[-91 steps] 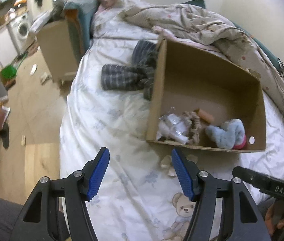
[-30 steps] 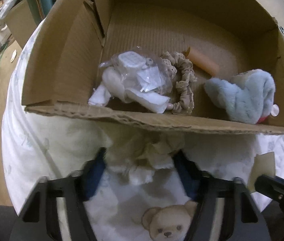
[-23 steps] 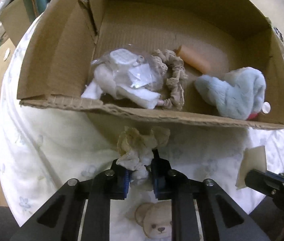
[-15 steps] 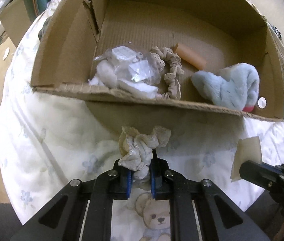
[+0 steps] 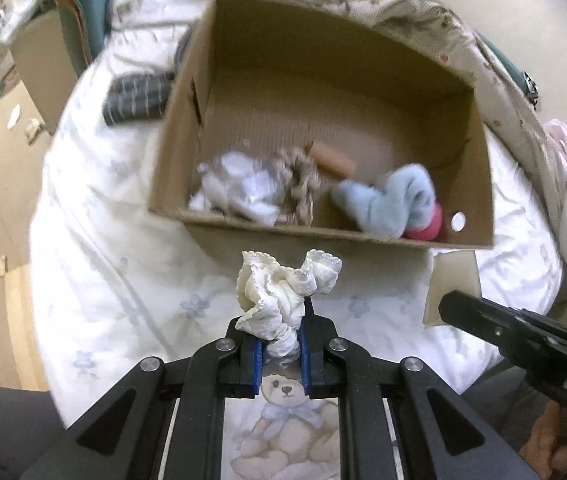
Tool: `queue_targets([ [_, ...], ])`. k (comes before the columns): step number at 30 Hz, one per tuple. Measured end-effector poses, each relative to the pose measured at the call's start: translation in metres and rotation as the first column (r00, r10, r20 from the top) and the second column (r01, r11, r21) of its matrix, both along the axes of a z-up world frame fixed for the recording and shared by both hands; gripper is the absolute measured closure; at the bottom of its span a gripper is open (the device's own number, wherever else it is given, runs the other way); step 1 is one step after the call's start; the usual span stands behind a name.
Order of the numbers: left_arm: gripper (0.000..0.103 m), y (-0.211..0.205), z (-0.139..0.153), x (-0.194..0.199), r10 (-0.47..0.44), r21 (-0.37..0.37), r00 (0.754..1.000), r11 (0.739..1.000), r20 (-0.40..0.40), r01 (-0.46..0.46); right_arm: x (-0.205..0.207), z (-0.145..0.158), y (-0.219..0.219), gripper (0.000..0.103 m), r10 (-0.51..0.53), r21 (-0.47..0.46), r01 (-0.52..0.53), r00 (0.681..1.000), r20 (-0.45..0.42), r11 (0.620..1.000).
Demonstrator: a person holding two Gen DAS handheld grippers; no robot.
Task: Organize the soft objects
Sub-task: 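Carry the beige lace cloth into the box and open the left tool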
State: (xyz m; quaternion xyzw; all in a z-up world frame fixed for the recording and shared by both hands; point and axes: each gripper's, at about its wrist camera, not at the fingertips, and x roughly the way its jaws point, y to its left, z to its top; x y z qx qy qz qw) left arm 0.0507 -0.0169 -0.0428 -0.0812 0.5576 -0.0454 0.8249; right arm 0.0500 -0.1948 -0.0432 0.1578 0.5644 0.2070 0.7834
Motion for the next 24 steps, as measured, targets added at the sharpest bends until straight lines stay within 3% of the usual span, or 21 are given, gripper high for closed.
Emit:
queue_targets([
  [7, 0.09, 0.007, 0.041, 0.011, 0.015, 0.049, 0.998, 0.999, 0.057, -0.018, 0.007, 0.036, -0.017, 0.094, -0.051, 0.072, 0.046, 0.996, 0.074, 0.996],
  [15, 0.09, 0.012, 0.065, 0.049, -0.015, 0.091, 0.995, 0.996, 0.103, 0.006, 0.043, 0.063, -0.033, 0.094, -0.095, 0.034, 0.091, 0.984, 0.149, 0.995],
  [18, 0.09, 0.007, 0.066, 0.062, -0.05, 0.1, 0.991, 0.994, 0.127, 0.037, 0.059, 0.058, -0.042, 0.094, -0.105, 0.003, 0.106, 0.984, 0.141, 0.994],
  [24, 0.09, -0.006, 0.044, 0.086, -0.066, 0.07, 0.994, 0.996, 0.091, 0.06, 0.071, 0.03, -0.054, 0.094, -0.173, -0.035, 0.177, 0.98, 0.095, 0.984],
])
